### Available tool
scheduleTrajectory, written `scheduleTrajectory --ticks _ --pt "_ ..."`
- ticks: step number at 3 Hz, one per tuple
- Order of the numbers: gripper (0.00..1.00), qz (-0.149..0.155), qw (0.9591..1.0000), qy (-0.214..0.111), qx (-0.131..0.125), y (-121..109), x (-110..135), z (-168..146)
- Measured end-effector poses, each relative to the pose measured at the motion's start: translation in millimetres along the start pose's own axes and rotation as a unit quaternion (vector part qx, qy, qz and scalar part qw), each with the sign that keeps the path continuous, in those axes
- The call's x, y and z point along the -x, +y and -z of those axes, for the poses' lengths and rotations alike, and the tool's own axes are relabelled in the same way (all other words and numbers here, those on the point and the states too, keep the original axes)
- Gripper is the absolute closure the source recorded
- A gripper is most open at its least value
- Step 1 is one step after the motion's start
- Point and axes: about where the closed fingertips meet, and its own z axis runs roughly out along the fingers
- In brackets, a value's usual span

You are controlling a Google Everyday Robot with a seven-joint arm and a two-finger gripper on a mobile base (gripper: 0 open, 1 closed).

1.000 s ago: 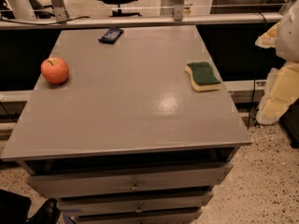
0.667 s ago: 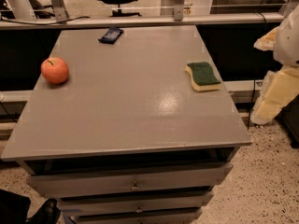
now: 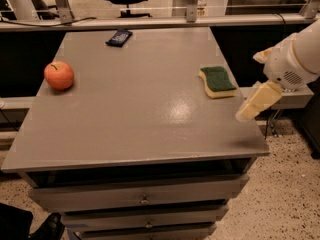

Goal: Pick sponge

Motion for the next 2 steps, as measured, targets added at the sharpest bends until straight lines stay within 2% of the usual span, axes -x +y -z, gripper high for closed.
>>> scheduleTrajectory --ticks 1,2 --pt "0.00 -0.041 0.9986 -0.030 -0.013 -27 -5 -36" --pt "0.00 -0.086 0.9948 -0.048 -0.025 -48 -13 -66"
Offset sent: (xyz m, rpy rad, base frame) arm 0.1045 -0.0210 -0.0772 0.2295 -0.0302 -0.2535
